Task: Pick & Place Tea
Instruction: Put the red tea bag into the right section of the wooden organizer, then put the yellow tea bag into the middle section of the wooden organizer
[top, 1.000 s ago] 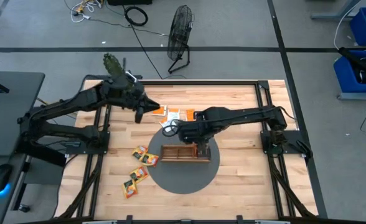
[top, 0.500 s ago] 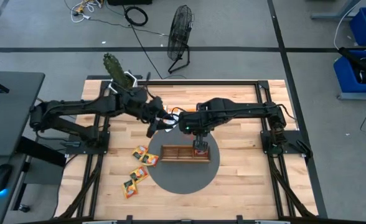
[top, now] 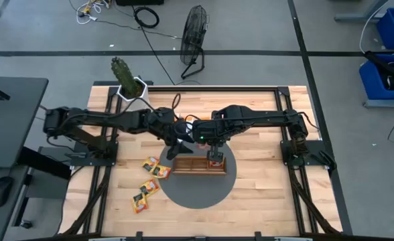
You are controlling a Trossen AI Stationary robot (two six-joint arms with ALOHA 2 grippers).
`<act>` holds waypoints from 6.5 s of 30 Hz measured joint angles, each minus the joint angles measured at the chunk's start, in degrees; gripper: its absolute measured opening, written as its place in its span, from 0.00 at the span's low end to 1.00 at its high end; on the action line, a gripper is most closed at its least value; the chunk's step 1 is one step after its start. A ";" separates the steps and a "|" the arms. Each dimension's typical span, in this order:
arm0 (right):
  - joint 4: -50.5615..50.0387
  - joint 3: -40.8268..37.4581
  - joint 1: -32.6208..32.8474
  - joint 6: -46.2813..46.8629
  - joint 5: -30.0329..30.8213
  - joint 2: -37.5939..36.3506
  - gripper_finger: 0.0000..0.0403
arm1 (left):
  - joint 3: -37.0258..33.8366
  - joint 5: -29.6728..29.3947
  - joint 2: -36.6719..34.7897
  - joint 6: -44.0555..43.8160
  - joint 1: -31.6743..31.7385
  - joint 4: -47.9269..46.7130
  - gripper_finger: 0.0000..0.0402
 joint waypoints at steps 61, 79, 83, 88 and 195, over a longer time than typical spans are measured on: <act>13.35 0.04 0.00 4.48 6.35 -18.31 0.42 | -0.02 -6.62 -1.28 0.28 2.16 22.16 0.04; 13.39 0.00 -1.01 4.50 3.83 -14.12 0.35 | -0.02 -6.62 -1.47 0.28 2.07 22.53 0.04; 13.04 0.00 -1.70 4.64 2.03 -14.12 0.28 | -0.02 -6.60 -1.54 0.28 2.07 22.59 0.04; 12.84 0.00 -2.10 4.48 1.11 -14.12 0.08 | -0.02 -6.60 -1.54 0.24 1.99 22.63 0.06; 39.13 -41.77 1.01 6.45 9.24 -23.38 0.41 | -0.06 -11.00 -29.08 -2.99 13.84 -10.79 0.17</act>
